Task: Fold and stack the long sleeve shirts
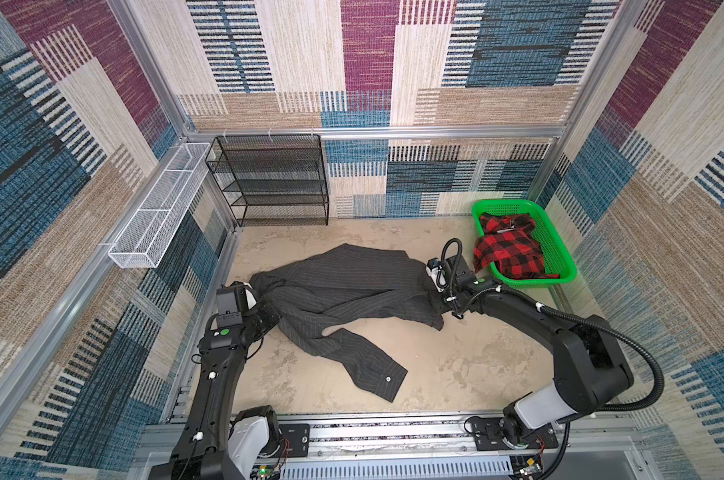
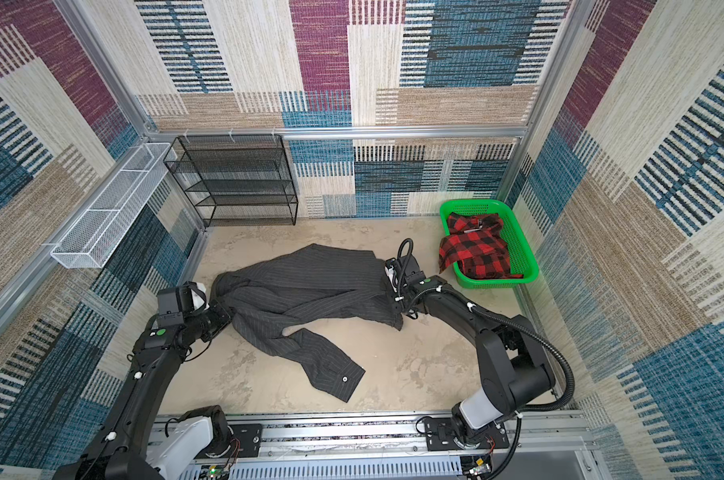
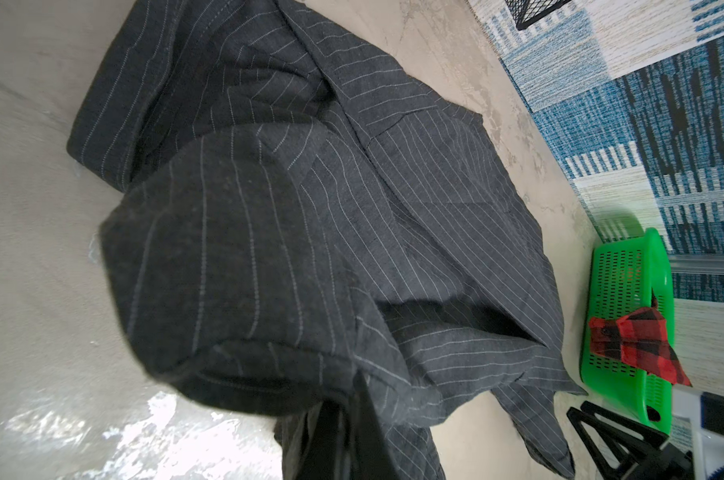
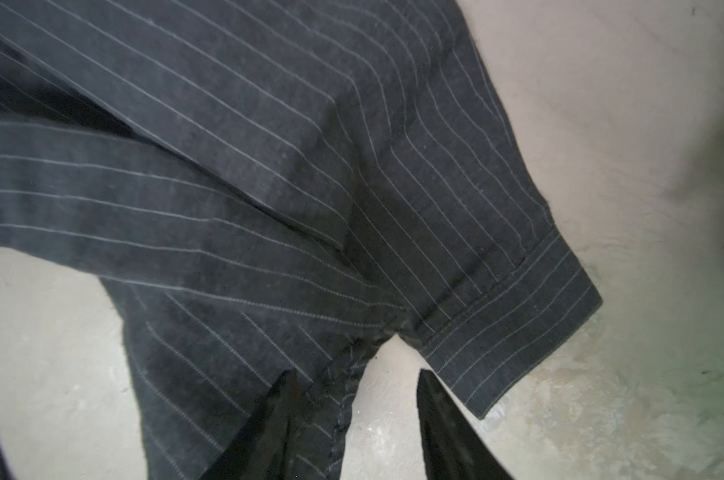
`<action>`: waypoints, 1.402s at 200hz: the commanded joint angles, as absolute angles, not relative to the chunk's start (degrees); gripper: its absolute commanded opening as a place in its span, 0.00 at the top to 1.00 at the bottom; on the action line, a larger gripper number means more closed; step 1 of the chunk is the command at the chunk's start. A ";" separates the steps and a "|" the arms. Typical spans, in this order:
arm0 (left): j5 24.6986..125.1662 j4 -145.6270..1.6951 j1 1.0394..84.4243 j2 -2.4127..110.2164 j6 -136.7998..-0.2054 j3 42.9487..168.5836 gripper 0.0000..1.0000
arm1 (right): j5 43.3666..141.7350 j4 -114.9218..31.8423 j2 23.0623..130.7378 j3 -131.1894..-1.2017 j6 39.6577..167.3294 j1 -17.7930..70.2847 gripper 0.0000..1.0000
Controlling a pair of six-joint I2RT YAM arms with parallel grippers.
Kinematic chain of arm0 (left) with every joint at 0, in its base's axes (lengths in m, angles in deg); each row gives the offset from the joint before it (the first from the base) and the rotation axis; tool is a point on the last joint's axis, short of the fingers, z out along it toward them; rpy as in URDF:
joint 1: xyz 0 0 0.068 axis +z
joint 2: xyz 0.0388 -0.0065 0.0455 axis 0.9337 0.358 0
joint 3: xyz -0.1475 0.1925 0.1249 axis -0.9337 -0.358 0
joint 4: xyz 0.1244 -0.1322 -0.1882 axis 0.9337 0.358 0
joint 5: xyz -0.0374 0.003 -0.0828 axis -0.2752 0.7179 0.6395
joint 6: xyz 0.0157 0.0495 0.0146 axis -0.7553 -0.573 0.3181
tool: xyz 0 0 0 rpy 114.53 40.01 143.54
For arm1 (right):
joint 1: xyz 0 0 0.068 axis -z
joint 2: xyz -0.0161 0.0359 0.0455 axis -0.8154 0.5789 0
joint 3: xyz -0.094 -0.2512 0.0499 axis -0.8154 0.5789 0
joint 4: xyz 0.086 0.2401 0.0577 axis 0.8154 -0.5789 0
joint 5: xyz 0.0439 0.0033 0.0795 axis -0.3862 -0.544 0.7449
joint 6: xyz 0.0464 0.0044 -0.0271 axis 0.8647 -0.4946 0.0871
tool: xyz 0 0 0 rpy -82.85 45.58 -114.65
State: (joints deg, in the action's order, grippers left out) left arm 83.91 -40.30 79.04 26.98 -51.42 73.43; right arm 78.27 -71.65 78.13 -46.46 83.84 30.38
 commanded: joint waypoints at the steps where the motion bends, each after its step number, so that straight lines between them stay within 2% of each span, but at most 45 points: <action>1: 84.45 -39.71 79.08 27.21 -51.70 73.94 1.00 | 71.93 -70.66 80.33 -47.53 81.86 29.02 0.50; 46: 84.63 -39.72 79.06 27.31 -52.23 74.46 1.00 | 66.35 -65.90 84.18 -50.50 80.72 27.87 0.50; 98: 85.03 -40.13 79.07 28.14 -52.72 74.58 1.00 | 70.82 -62.98 89.03 -54.34 74.69 27.82 0.50; 107: 85.15 -40.38 79.13 28.34 -52.77 74.42 1.00 | 73.27 -62.74 89.70 -55.02 73.51 27.85 0.54; 131: 85.33 -40.68 79.13 28.41 -52.72 74.29 1.00 | 76.95 -63.31 90.91 -56.69 73.21 27.82 0.79; 147: 85.34 -40.92 79.13 28.26 -52.59 74.27 1.00 | 78.06 -63.09 89.93 -56.18 74.13 27.87 0.91; 175: 85.33 -40.70 79.13 27.87 -52.34 74.74 1.00 | 77.63 -63.06 85.39 -53.69 77.76 27.74 1.00; 214: 86.10 -35.80 79.13 26.40 -51.63 78.38 1.00 | 74.61 -68.70 75.09 -50.85 85.37 25.40 1.00; 250: 90.28 -31.67 79.13 26.11 -50.51 83.35 1.00 | 76.17 -71.00 64.60 -46.66 92.41 24.45 1.00; 280: 97.62 -37.02 79.13 33.68 -46.45 87.61 1.00 | 75.20 -69.41 64.99 -50.13 90.59 25.13 1.00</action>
State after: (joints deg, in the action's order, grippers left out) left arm 90.25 -33.51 79.09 28.49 -50.28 84.53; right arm 75.86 -70.77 64.12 -47.27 89.65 24.59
